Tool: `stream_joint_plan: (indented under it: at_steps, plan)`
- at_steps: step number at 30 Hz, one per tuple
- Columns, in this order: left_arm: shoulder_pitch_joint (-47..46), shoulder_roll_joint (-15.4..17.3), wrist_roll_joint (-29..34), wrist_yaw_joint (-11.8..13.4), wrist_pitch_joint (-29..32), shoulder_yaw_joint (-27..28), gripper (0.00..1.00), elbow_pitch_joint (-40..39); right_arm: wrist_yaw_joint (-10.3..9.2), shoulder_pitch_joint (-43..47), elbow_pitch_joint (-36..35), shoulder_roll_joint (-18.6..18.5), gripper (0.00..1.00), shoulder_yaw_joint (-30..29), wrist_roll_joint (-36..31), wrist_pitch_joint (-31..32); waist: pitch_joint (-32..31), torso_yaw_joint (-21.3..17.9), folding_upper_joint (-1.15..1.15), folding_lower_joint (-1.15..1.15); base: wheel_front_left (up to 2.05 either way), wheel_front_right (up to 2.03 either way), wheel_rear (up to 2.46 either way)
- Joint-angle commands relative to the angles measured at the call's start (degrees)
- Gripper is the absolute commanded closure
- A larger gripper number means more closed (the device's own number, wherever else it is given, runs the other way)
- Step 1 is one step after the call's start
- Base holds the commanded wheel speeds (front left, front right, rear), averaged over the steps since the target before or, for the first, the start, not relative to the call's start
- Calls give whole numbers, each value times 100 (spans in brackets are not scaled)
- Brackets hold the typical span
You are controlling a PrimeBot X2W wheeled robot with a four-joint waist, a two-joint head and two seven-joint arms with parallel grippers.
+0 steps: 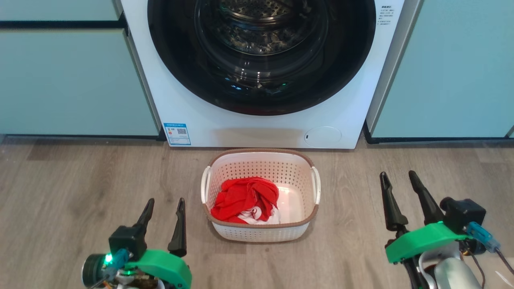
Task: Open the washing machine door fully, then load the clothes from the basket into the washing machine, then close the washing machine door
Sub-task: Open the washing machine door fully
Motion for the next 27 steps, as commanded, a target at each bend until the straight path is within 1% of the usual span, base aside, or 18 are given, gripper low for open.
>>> stream_joint_plan:
  at_steps: [1, 18, 21, 27]
  plan:
    - [-183, -23, -18, -7, -73, 164, 0, -202, -1, -330, -172, -78, 0, 134, 33, -54, 6, -3, 0, 0, 120, 120, -240]
    - [-239, -24, -28, 17, -73, 151, 0, -203, -1, -372, -105, -78, 0, 54, -7, -54, 51, -46, 0, 0, 123, 123, -246]
    - [-240, -24, -78, -56, -73, 126, 0, -207, -1, -376, -84, -78, 0, 56, 3, -54, 55, -53, 0, 0, 120, 120, -241]
    - [-250, -24, 12, -31, -73, 130, 0, -222, -1, -391, -57, -78, 0, 53, -2, -54, 54, -85, 0, 0, 88, 88, -175]
